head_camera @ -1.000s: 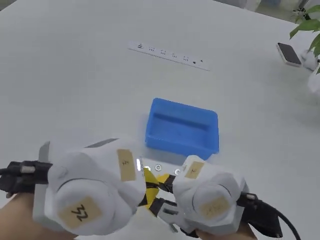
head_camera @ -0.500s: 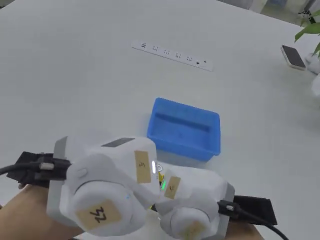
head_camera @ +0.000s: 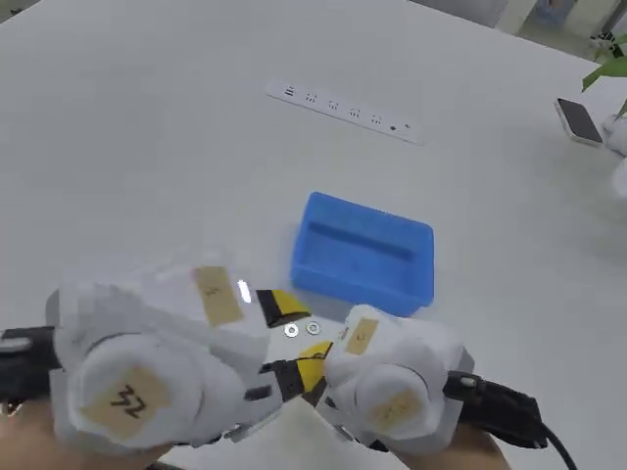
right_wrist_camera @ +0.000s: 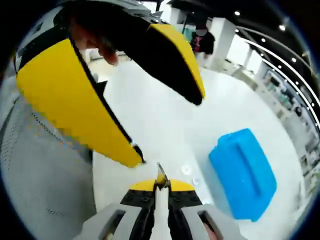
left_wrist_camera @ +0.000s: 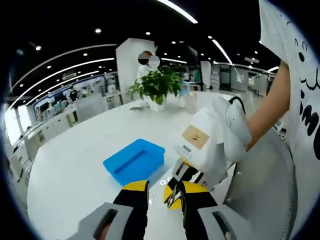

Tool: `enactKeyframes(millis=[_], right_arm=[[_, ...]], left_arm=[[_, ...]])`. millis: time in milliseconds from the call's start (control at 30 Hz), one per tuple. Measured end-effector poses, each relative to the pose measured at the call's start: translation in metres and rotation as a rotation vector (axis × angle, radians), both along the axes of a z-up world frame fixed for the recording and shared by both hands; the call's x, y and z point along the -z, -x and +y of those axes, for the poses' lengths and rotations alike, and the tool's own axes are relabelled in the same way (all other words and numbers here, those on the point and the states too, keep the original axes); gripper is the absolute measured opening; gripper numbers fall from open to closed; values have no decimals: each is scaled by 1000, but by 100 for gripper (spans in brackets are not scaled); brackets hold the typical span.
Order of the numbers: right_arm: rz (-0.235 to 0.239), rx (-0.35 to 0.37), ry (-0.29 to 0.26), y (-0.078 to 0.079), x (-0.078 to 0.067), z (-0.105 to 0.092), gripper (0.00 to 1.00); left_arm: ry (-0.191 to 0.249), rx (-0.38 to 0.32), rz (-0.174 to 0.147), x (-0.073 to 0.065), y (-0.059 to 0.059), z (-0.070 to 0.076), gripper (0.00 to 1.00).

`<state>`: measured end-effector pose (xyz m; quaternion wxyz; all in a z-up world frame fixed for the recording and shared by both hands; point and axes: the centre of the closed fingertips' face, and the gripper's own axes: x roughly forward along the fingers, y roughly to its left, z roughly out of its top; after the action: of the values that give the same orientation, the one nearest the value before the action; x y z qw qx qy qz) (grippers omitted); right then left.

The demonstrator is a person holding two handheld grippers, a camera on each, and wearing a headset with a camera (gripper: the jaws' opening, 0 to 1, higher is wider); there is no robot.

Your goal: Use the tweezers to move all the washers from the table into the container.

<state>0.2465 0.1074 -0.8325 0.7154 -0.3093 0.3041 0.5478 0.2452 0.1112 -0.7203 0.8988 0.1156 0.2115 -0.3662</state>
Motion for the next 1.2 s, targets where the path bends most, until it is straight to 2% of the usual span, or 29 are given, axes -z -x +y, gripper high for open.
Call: enactKeyframes(millis=[33, 100, 167, 267, 300, 400, 500, 567, 700, 867, 1033, 1100, 1200], right_arm=[[17, 17, -11, 0, -1, 0, 4], [61, 64, -44, -1, -3, 0, 4], [104, 123, -74, -5, -5, -1, 4], [125, 193, -122, -19, -10, -2, 4], [124, 204, -126, -23, -11, -2, 5], [129, 230, -144, -34, -15, 0, 5], [120, 249, -153, -47, -17, 2, 5], [116, 256, -154, -53, -17, 1, 5], [134, 269, -156, -60, -11, 1, 5], [160, 273, -160, -56, -8, 4, 6], [147, 261, -151, -55, -6, 7, 6], [143, 260, -145, -57, -5, 8, 6], [137, 260, -139, -58, -4, 10, 6]], left_arm=[[7, -40, -11, -1, -2, 7, 25], [-10, -142, -17, 5, -2, 29, 27], [-27, -227, -7, 13, 0, 47, 34], [-47, -322, -18, 19, 3, 66, 46], [-44, -344, -13, 21, 5, 69, 50], [-2, -402, 9, 27, 7, 72, 65], [-3, -417, 0, 29, 7, 71, 74], [-51, -420, -32, 30, 4, 74, 75], [-76, -414, -12, 37, 6, 75, 74], [-96, -413, -13, 39, 6, 76, 73], [-104, -416, -18, 38, 7, 77, 75], [-93, -415, -33, 35, 6, 77, 75], [-94, -413, -17, 38, 7, 76, 78]])
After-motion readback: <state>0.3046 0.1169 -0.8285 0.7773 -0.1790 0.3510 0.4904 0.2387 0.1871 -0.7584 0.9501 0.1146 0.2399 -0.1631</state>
